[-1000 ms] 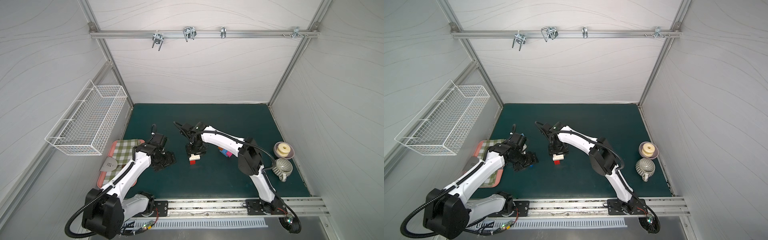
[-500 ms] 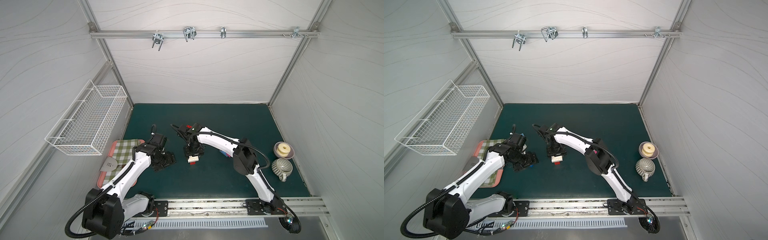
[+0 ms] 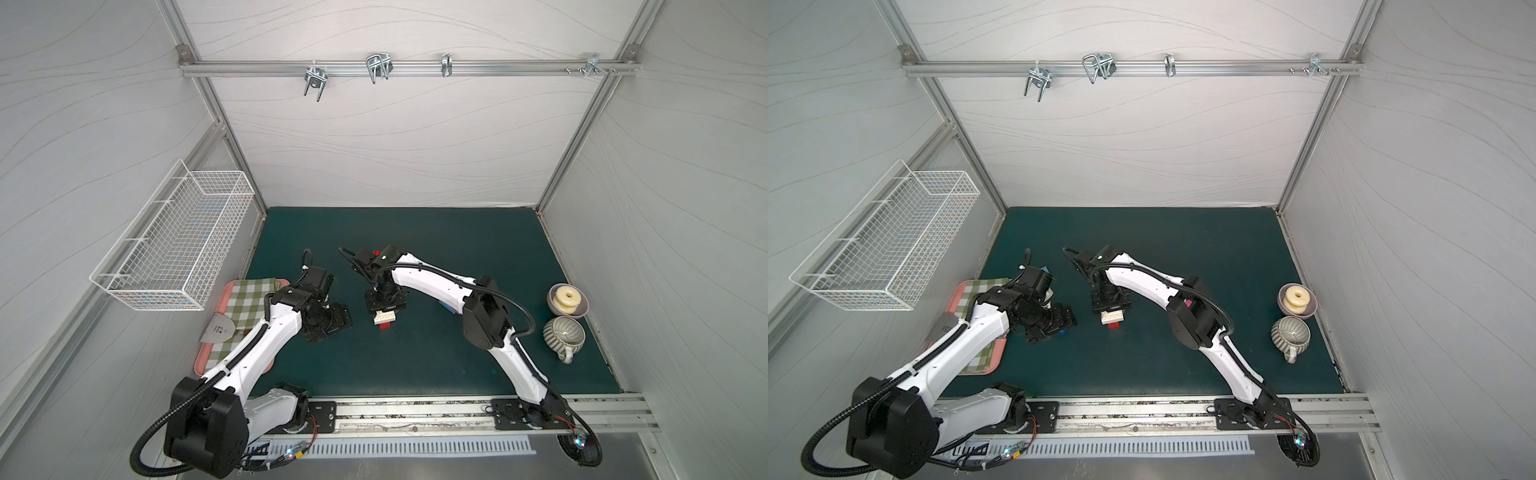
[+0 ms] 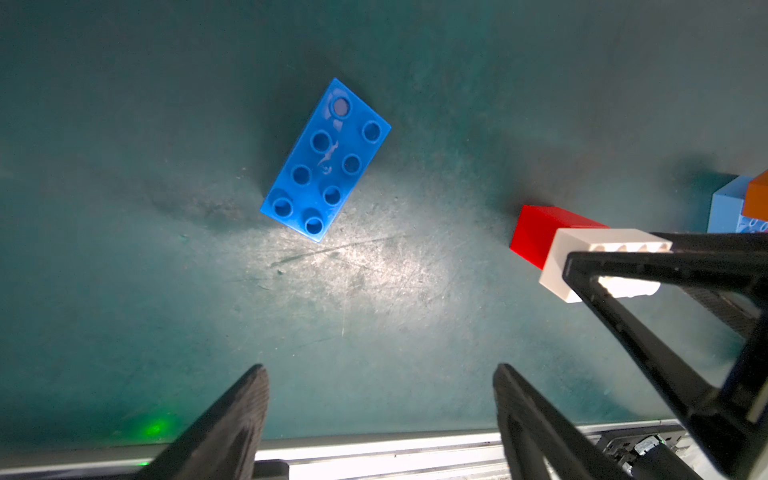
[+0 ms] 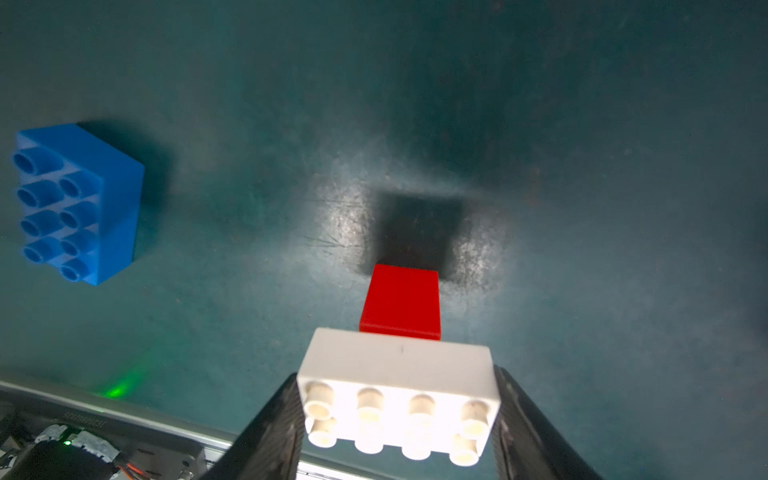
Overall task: Assemble a carrot with lego
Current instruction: Assemble the lego brick with the lego brick.
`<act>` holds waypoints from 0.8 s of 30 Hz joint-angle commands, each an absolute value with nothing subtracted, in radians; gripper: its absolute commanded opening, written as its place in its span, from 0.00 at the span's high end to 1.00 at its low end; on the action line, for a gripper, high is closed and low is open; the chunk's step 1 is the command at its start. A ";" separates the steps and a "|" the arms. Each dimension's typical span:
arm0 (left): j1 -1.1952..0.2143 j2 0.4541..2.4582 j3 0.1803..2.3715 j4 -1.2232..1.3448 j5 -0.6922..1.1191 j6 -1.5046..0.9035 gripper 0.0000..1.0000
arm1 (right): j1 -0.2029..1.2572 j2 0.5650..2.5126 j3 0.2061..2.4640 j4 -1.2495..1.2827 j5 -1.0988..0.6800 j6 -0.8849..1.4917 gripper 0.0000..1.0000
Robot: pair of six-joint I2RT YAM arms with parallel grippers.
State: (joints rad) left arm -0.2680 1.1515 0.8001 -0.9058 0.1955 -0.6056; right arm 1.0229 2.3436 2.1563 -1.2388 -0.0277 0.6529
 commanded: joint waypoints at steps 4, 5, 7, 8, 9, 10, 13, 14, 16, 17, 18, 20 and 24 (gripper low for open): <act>-0.261 1.137 0.801 -0.891 0.197 -0.601 0.15 | 1.028 2.436 2.169 -1.313 -0.020 0.623 0.49; -0.261 1.138 0.801 -0.893 0.196 -0.601 0.15 | 1.028 2.432 2.152 -1.309 -0.021 0.623 0.49; -0.261 1.136 0.802 -0.894 0.196 -0.601 0.15 | 1.026 2.415 2.104 -1.304 -0.019 0.623 0.49; -0.262 1.136 0.802 -0.894 0.196 -0.601 0.15 | 1.025 2.407 2.084 -1.301 -0.020 0.623 0.48; -0.261 1.136 0.802 -0.894 0.196 -0.601 0.15 | 1.019 2.399 2.058 -1.297 -0.027 0.624 0.48; -0.261 1.137 0.802 -0.895 0.195 -0.603 0.15 | 1.009 2.391 2.036 -1.298 -0.032 0.631 0.48; -0.261 1.139 0.804 -0.897 0.192 -0.603 0.15 | 0.978 2.345 1.985 -1.297 -0.005 0.654 0.49; -0.261 1.139 0.805 -0.897 0.192 -0.604 0.15 | 0.967 2.327 1.974 -1.297 0.006 0.660 0.49; -0.261 1.138 0.804 -0.899 0.189 -0.606 0.14 | 0.943 2.295 1.949 -1.298 0.021 0.672 0.49; -0.261 1.139 0.804 -0.899 0.187 -0.606 0.14 | 0.936 2.285 1.940 -1.297 0.023 0.677 0.49; -0.261 1.139 0.804 -0.899 0.187 -0.606 0.14 | 0.925 2.272 1.924 -1.291 0.022 0.682 0.49; -0.261 1.144 0.805 -0.899 0.185 -0.606 0.14 | 0.912 2.254 1.893 -1.284 0.016 0.690 0.49; -0.261 1.147 0.810 -0.905 0.175 -0.607 0.14 | 0.907 2.217 1.832 -1.261 0.001 0.720 0.49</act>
